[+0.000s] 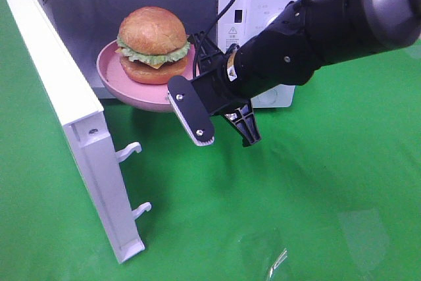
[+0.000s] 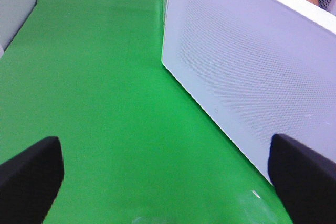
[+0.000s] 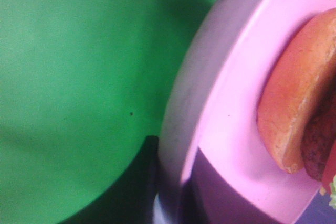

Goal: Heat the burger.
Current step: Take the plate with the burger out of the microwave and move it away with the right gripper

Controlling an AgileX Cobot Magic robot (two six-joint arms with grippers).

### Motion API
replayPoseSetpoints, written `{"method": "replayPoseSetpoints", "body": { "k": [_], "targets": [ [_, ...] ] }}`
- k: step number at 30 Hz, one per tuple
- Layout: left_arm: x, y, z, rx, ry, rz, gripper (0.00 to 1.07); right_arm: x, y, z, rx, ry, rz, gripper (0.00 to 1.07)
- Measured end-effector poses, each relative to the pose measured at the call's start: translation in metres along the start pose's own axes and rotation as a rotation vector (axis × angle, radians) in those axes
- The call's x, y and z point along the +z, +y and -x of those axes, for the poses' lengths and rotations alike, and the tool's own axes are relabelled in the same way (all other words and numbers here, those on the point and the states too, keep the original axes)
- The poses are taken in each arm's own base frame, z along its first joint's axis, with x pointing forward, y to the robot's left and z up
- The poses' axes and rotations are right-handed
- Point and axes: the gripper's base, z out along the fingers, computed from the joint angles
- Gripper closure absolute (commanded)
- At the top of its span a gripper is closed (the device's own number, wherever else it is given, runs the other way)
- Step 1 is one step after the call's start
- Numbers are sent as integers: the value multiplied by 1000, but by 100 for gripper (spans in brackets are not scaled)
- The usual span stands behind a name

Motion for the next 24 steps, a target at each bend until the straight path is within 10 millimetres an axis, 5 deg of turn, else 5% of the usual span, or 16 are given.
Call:
{"method": "replayPoseSetpoints", "body": {
  "k": [24],
  "targets": [
    [0,0,0,0,0,0,9,-95,50,-5,-3,6,-20,107]
  ]
}}
